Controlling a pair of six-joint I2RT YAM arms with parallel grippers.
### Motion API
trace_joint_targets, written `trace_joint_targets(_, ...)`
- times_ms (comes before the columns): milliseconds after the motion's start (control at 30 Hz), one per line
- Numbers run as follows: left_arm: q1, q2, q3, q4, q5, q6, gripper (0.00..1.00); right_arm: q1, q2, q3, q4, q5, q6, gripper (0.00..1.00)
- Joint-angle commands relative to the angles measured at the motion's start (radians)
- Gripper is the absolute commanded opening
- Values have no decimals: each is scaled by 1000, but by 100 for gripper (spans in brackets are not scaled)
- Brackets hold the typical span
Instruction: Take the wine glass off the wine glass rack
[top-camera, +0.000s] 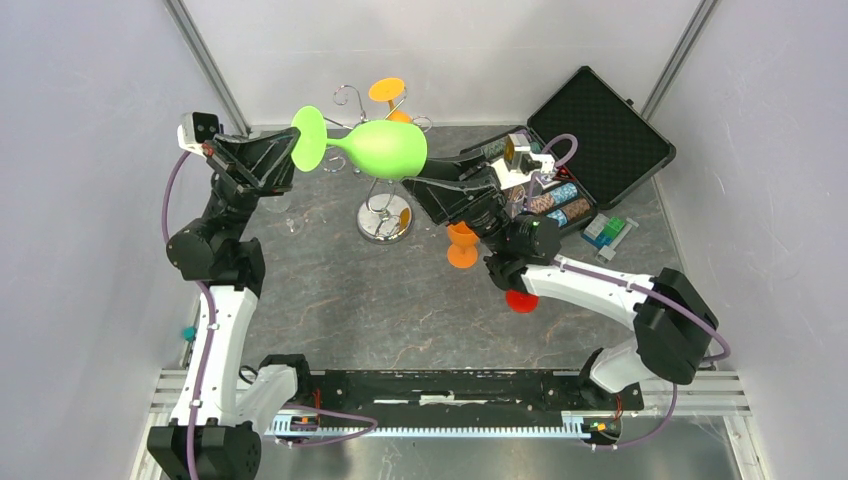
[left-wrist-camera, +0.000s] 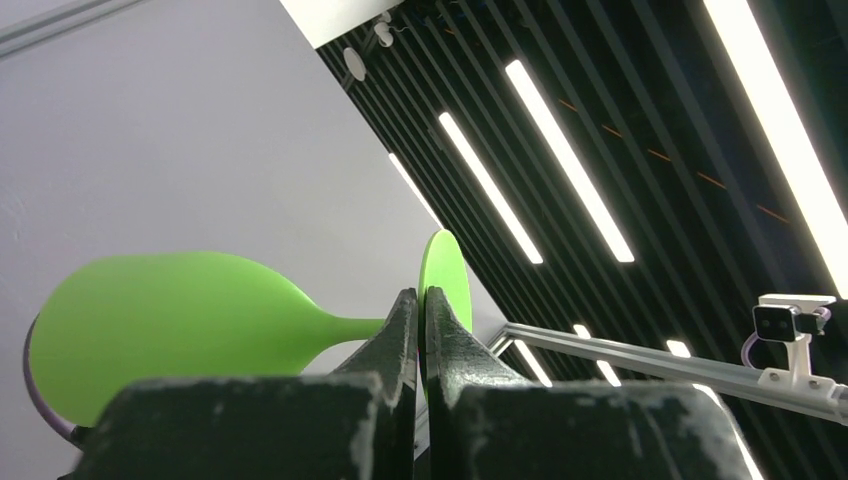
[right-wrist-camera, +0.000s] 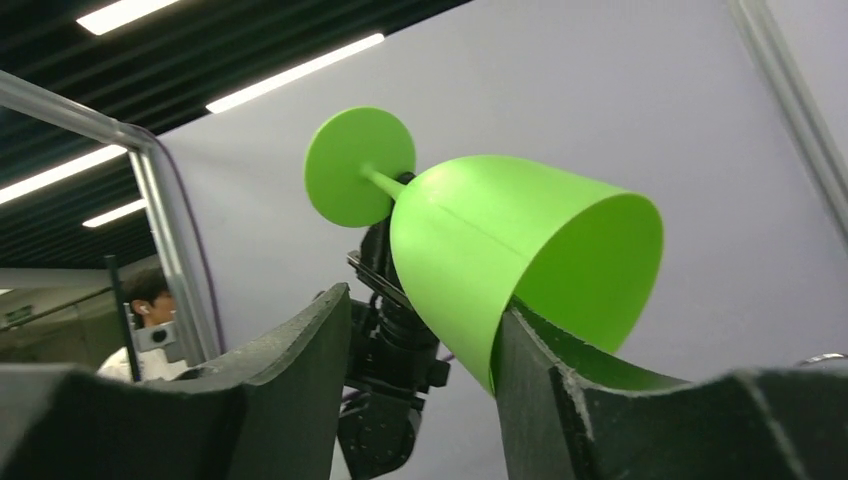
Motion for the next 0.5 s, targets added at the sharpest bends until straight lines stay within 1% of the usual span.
trace_joint_targets(0,-5,-10,15,46,-22,-445,2,3,25,74,197,-114,19,51)
trace_joint_targets(167,-8,-1,12,46,-26,-446,2,3,28,82,218,-137,16,20)
trace_joint_targets(200,-8,2,10,47,-28,-446,2,3,23,75,223,-135,15,12)
trace_joint_targets(233,-8,7,9,48,-28,-447,3,4,19,69,224,-131,14,2)
trace_joint_targets(267,-8,9,8,50,-29,-447,6,3,12,62,226,-128,8,0)
trace_joint_targets(300,-8,14,8,52,-30,-448,10,3,5,55,226,-126,-1,0)
trace_joint_targets(467,-7,29,7,69,-34,-435,27,4,-42,29,208,-121,-52,0)
